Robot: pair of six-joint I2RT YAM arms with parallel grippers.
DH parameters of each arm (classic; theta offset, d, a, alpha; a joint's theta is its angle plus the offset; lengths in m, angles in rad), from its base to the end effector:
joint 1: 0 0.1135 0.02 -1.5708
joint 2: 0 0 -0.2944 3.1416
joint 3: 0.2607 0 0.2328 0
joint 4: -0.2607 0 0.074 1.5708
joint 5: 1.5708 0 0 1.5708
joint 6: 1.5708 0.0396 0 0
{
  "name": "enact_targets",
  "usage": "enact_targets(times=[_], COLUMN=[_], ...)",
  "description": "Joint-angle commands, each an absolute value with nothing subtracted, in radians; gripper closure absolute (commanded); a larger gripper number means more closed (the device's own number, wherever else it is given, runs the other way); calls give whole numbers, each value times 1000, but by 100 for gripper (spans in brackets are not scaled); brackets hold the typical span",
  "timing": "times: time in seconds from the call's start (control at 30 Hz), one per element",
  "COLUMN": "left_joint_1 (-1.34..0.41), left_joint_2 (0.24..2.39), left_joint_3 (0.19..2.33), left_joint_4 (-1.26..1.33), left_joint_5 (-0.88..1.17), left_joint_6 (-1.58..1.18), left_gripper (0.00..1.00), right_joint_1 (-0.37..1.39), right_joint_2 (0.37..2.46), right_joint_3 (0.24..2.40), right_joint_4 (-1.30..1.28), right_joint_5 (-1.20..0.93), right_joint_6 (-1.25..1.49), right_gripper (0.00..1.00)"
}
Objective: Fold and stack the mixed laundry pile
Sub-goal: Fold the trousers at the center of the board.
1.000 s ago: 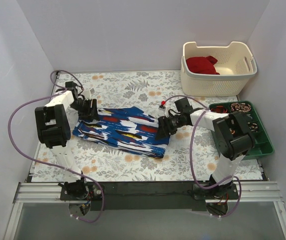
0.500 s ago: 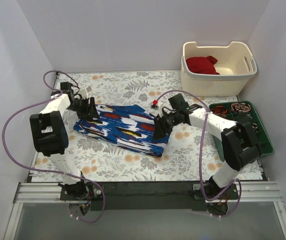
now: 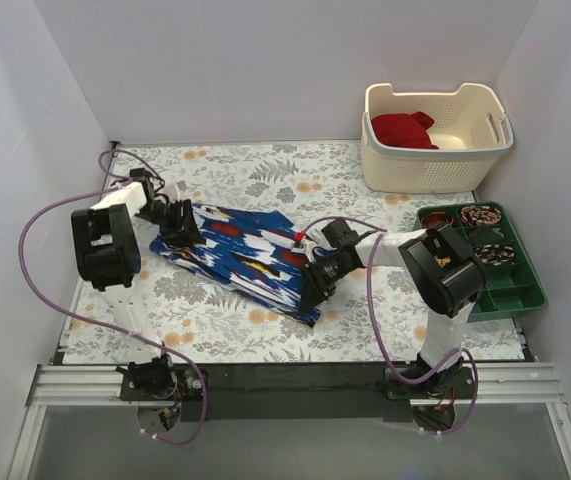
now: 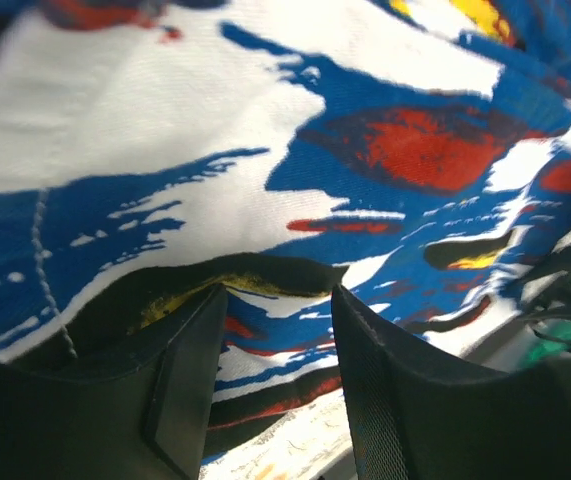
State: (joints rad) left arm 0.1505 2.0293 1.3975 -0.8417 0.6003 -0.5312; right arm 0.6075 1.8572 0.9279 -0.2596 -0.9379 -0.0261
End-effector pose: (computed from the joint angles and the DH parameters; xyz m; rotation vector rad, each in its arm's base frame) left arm 0.3767 0.0345 0.1869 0.9533 -2.8218 0.9325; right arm 0.2463 0.2101 0.1612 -1.0891 2.4757 1.4557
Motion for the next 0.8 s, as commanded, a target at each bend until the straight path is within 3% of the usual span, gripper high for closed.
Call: enact_targets(times=[0.0, 0.17, 0.23, 0.33, 0.47, 0.6, 0.77], left_joint_1=[98, 71, 69, 58, -30, -170, -415], left_joint_2=[2290, 2448, 2378, 2092, 1660, 1408, 1175], left_joint_3=[1650, 2139, 2119, 1829, 1394, 1017, 750], left_joint_4=[-810, -986, -963, -801, -569, -482, -391], left_joint_5=[496, 616, 684, 722, 689, 634, 390], left_joint_6=[-457, -408, -388, -385, -358, -330, -288], left_gripper=[54, 48, 43, 36, 31, 30, 30], right_joint_1=[805, 862, 784, 652, 614, 660, 621], right_joint_2=[1901, 1768, 1677, 1617, 1657, 1693, 1830], right_joint_3=[965, 1069, 1046, 1000, 1000, 991, 951], right_joint_4=[-74, -46, -58, -109, -245, -222, -238], right_joint_5=[-931, -980, -980, -950, -946, -934, -874], right_joint_6=[83, 189, 192, 137, 23, 15, 41], right_gripper=[53, 44, 44, 43, 47, 48, 49])
